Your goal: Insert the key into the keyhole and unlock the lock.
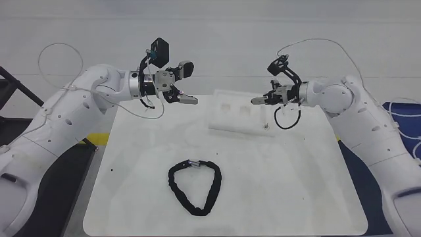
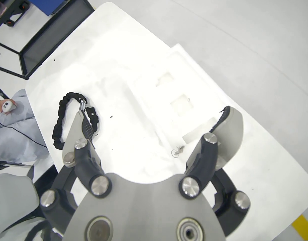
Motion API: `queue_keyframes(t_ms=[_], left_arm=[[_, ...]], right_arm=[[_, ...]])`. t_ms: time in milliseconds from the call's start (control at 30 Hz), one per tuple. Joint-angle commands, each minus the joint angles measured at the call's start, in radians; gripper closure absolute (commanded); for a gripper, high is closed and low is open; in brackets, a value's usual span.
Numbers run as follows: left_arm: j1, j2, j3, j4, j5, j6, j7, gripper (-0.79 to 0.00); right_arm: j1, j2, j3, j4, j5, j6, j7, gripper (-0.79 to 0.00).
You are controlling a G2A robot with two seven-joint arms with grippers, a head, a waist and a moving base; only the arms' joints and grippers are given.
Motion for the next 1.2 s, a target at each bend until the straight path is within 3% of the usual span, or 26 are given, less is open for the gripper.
queue_keyframes(t_ms=[0,333,533,733,1167], left_arm=[[0.0,0.0,0.0,0.0,0.0,0.0,0.0,-0.785],[0.0,0.0,0.0,0.0,0.0,0.0,0.0,-0.785],[0.0,0.0,0.0,0.0,0.0,0.0,0.0,-0.785],[0.0,0.0,0.0,0.0,0.0,0.0,0.0,-0.785],[0.0,0.0,0.0,0.0,0.0,0.0,0.0,-0.785]], right_arm=[[0.006,-0.011,-0.013,0.035,0.013,0.043,0.012,-0.785],[0.044,-0.068,-0.064,0.176,0.068,0.32,0.115,-0.785],[0.054,-0.108,-0.103,0.24,0.088,0.435,0.167,-0.785],[0.071,-0.149,-0.133,0.31,0.119,0.477,0.216,-0.785],[0.071,-0.149,-0.133,0.31,0.119,0.477,0.216,-0.785]])
